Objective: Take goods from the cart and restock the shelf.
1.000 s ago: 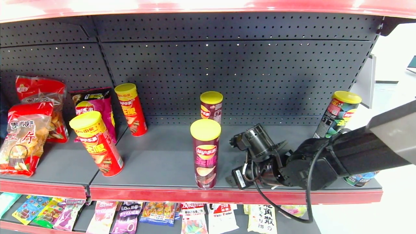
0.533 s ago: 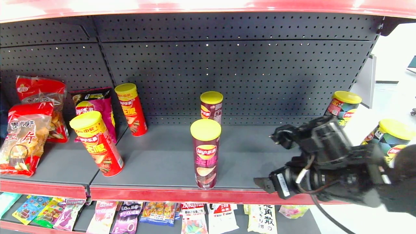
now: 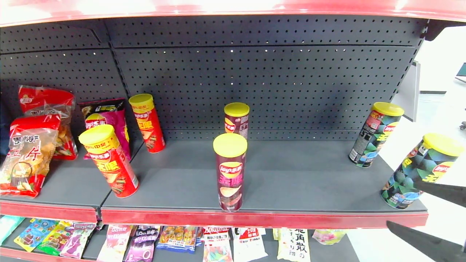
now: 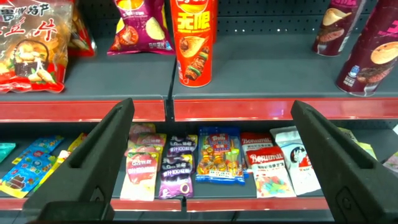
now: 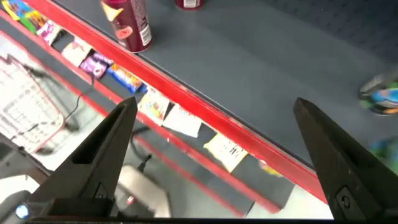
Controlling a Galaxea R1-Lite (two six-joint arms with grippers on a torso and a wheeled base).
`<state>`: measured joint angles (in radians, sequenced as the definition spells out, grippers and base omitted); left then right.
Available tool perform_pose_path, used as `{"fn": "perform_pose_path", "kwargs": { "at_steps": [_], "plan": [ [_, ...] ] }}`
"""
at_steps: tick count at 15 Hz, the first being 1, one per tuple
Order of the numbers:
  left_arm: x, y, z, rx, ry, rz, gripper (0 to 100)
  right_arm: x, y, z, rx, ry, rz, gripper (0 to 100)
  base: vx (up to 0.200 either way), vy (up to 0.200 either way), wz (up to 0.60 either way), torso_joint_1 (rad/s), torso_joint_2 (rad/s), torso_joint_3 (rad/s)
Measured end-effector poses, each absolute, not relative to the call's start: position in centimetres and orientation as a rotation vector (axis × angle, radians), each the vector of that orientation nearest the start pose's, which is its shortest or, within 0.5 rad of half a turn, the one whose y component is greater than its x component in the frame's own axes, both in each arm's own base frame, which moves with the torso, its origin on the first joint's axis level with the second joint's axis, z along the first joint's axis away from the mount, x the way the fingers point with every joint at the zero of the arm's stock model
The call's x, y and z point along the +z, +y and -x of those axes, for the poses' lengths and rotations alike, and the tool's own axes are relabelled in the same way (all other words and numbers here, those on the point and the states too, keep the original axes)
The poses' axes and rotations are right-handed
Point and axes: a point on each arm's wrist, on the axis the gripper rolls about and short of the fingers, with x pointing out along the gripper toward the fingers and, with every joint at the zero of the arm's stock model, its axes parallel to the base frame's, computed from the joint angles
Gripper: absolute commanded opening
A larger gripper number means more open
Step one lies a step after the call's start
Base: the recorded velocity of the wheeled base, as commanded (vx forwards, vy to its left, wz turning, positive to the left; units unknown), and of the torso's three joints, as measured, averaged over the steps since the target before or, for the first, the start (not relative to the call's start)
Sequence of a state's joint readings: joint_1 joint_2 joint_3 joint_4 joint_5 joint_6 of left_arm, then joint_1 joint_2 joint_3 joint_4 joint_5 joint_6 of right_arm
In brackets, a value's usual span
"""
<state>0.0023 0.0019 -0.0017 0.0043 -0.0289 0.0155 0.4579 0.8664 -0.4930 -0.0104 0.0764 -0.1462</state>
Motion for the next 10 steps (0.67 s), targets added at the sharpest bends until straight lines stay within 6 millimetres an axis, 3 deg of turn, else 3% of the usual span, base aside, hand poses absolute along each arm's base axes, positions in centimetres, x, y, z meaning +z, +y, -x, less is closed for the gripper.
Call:
{"fn": "perform_pose_path", "kwargs": {
  "at_steps": [2, 5, 8, 10],
  "plan": [
    [7.6, -0.1, 2.3, -0.026, 0.004, -0.015, 100, 18.7, 2.7, -6.1, 0.553, 0.278, 0.184, 100, 0.0, 0.0, 0.0, 0.0, 0.0, 0.0],
    [7.6, -0.1, 2.3, -0.026, 0.004, -0.016, 100, 15.1, 1.1, -2.7, 0.449, 0.227, 0.145, 100, 0.0, 0.0, 0.0, 0.0, 0.0, 0.0],
    [7.6, -0.1, 2.3, -0.026, 0.004, -0.015, 100, 10.8, 0.6, -0.2, 0.309, 0.173, 0.041, 100, 0.0, 0.0, 0.0, 0.0, 0.0, 0.0],
    [7.6, -0.1, 2.3, -0.026, 0.004, -0.015, 100, 9.1, 0.6, 0.7, 0.234, 0.135, -0.041, 100, 0.0, 0.0, 0.0, 0.0, 0.0, 0.0]
  ]
}}
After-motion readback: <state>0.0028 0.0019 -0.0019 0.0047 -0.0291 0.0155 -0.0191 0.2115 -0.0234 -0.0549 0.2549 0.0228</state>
